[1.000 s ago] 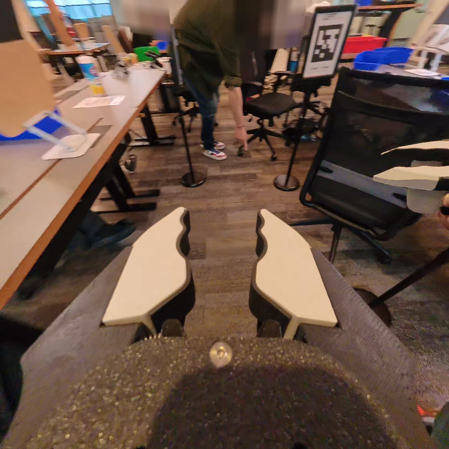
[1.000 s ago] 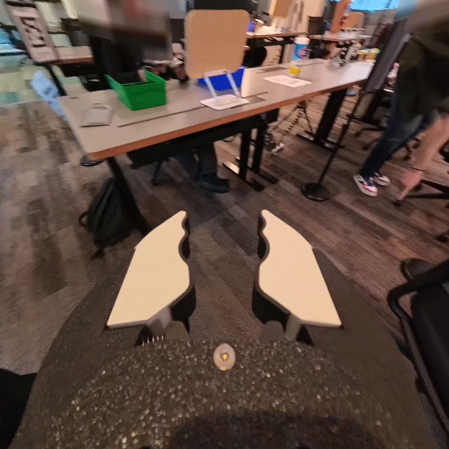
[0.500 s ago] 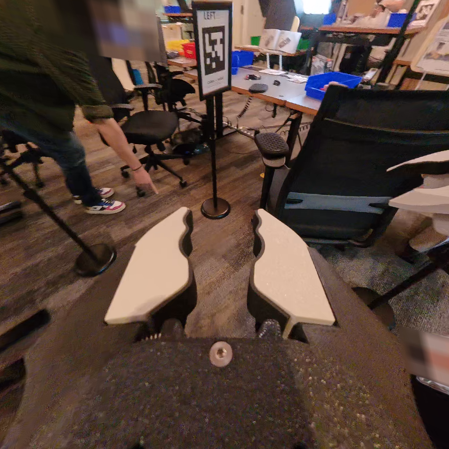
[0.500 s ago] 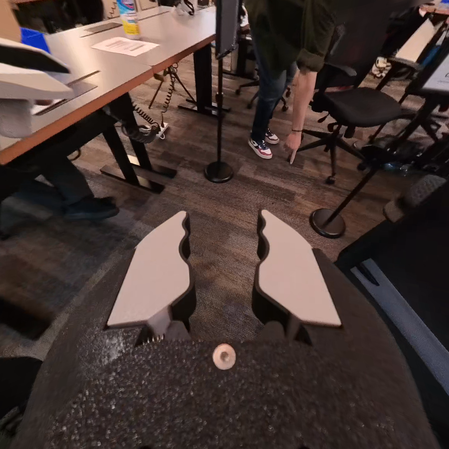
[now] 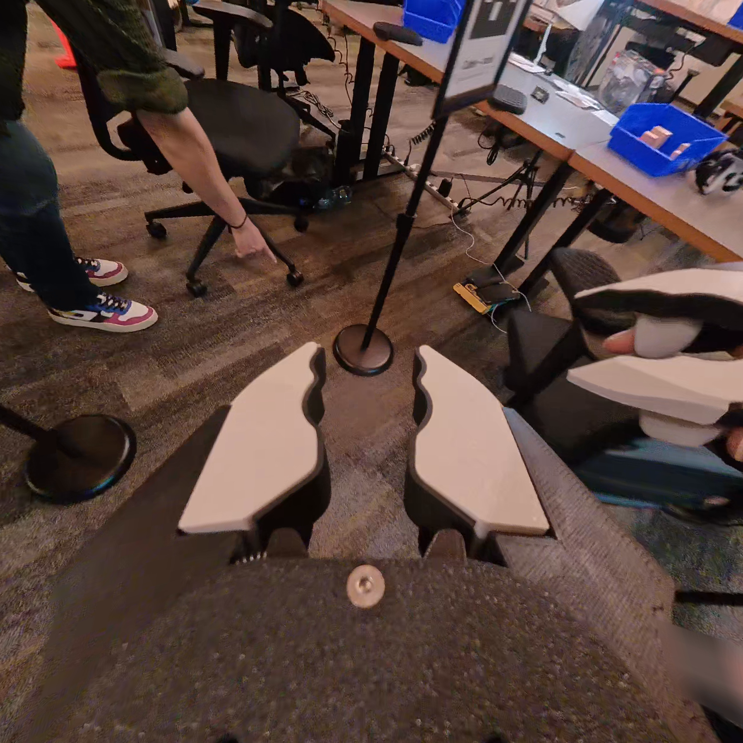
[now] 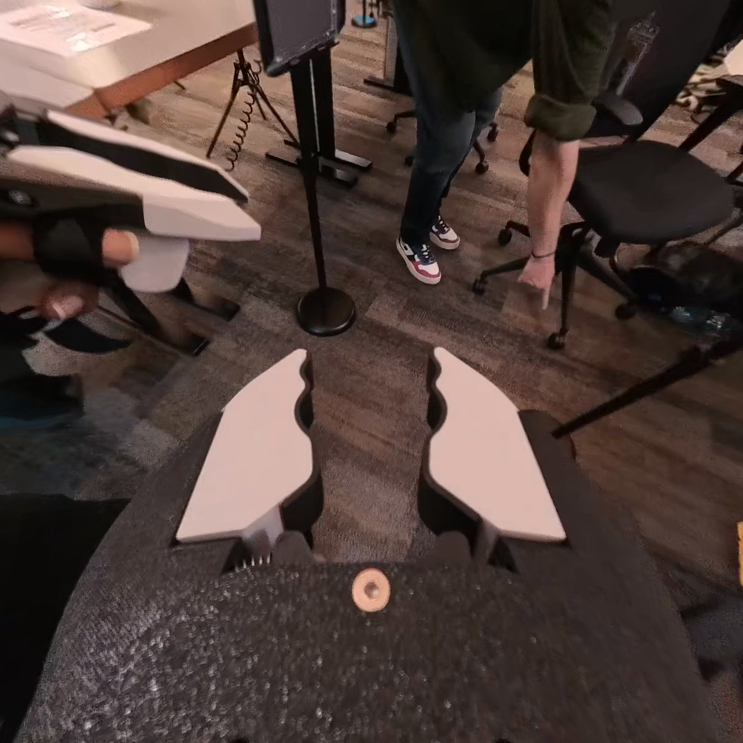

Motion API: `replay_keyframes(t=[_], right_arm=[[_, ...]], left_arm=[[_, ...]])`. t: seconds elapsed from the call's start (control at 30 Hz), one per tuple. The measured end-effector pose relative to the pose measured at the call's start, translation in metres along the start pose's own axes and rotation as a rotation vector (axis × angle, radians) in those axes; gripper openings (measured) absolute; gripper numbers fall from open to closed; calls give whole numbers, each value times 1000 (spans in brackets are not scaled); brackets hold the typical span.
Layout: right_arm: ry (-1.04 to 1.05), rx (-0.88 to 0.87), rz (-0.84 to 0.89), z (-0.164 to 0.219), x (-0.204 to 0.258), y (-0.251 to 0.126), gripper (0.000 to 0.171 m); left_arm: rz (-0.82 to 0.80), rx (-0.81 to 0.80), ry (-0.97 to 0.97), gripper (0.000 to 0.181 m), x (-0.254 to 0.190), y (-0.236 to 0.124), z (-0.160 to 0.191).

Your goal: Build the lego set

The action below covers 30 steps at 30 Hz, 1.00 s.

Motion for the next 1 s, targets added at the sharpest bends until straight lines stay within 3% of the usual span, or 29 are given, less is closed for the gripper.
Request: replay_keyframes(t=[0.1,0.2,0.33,0.43,0.57,0.73,0.87,1.0], right_arm=[[5,24,-10,-11,-51,81,54],[22,87,-10,6,-104,164,54],[49,153,36,51,-179,273,54],[111,205,56,107,-230,359,54],[159,212,52,199,-293,479,54],[74,221,45,342,-358,615,55],[35,213,26,440,-400,702,55],[36,201,23,504,-432,764,55]], left_arm=[[-1,13,-31,39,47,75,-26],[-19,32,-109,37,102,162,-33],[-50,27,-192,36,182,295,-17],[-100,49,-227,36,241,387,13],[-208,126,-267,38,313,494,105],[-324,261,-304,41,376,603,280],[-361,332,-301,38,401,669,397],[-400,362,-321,39,419,711,479]])
Point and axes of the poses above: each gripper's, where its closed fingertips meet, y out along the fingers, z out of its underside, x = y × z across the jaws, the point moved 4 cm from there along -y, back along the fingers, and after that the axes turned 9 degrees about -y, right-handed, at the moved point
